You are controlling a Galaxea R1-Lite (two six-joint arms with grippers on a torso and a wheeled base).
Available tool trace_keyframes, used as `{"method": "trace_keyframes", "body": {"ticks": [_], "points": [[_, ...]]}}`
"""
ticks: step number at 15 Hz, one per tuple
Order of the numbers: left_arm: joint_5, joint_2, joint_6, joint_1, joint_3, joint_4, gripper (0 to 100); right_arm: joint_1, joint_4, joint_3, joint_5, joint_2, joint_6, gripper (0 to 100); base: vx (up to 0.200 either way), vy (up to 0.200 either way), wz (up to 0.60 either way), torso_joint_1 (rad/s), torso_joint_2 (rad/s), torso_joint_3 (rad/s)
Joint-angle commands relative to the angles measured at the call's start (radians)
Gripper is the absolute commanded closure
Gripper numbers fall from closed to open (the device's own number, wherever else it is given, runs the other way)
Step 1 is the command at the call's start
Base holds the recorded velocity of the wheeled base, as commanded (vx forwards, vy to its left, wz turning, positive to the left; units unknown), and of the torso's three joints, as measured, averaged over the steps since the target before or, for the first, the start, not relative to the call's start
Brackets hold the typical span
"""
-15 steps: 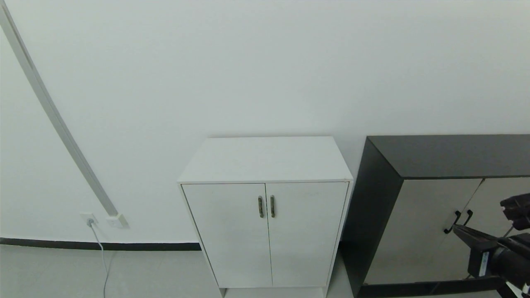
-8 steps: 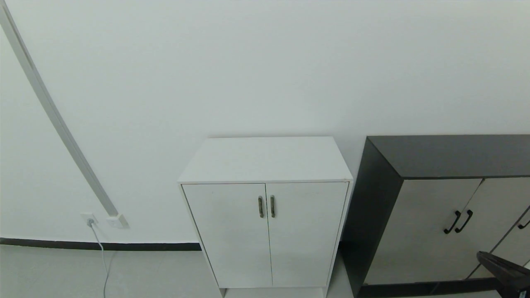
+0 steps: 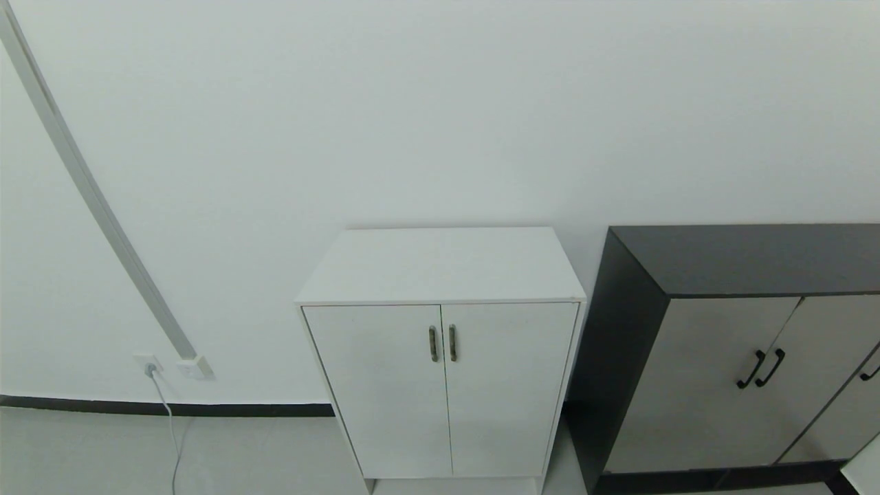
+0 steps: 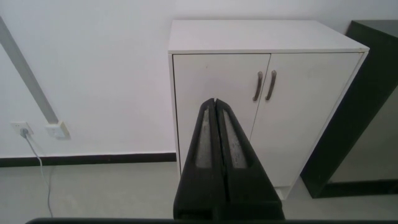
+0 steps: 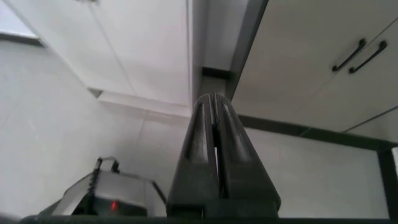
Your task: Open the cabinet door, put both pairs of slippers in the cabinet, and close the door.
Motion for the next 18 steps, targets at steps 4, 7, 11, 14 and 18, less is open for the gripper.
{"method": "trace_keyframes", "body": {"ticks": [4, 7, 11, 14, 18], "points": [[0.0, 0.001, 0.0, 0.0, 0.0, 0.0, 100, 0.013, 0.197, 0.001, 0.053, -0.247, 0.0, 100, 0.0, 0.0, 0.0, 0.0, 0.0, 0.0], [0.0, 0.001, 0.0, 0.0, 0.0, 0.0, 100, 0.023, 0.215, 0.001, 0.053, -0.299, 0.01, 100, 0.0, 0.0, 0.0, 0.0, 0.0, 0.0], [0.002, 0.001, -0.002, 0.0, 0.0, 0.0, 100, 0.066, 0.266, -0.001, 0.061, -0.341, 0.02, 100, 0.0, 0.0, 0.0, 0.0, 0.0, 0.0], [0.0, 0.001, 0.0, 0.0, 0.0, 0.0, 100, 0.039, 0.261, -0.001, 0.053, -0.427, 0.015, 100, 0.0, 0.0, 0.0, 0.0, 0.0, 0.0], [0.0, 0.001, -0.002, 0.001, 0.0, 0.0, 100, -0.098, 0.26, 0.001, 0.053, -0.552, 0.017, 100, 0.0, 0.0, 0.0, 0.0, 0.0, 0.0]]}}
